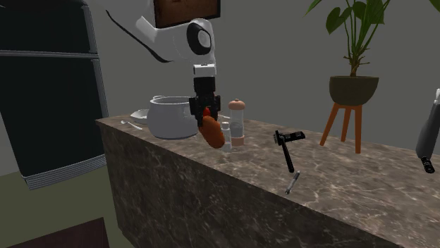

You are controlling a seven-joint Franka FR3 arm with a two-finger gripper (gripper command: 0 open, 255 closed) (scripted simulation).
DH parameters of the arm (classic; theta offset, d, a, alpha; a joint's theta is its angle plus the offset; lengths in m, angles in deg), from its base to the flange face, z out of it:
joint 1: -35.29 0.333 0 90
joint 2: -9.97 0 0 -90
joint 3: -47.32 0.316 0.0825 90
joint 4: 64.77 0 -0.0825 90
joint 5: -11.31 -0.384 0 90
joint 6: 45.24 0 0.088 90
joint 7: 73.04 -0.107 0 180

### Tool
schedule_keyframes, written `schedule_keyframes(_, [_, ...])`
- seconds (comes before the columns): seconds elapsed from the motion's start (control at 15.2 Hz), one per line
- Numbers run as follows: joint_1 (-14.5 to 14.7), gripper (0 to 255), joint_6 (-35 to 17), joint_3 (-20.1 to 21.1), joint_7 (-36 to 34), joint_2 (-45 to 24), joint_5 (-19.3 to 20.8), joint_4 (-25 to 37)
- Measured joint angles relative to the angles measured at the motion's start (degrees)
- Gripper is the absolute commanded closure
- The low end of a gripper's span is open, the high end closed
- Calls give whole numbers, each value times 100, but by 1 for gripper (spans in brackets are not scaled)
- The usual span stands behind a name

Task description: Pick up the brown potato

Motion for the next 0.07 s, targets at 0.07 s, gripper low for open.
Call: schedule_keyframes(0.07, [5,255,36,6,2,14,-8,25])
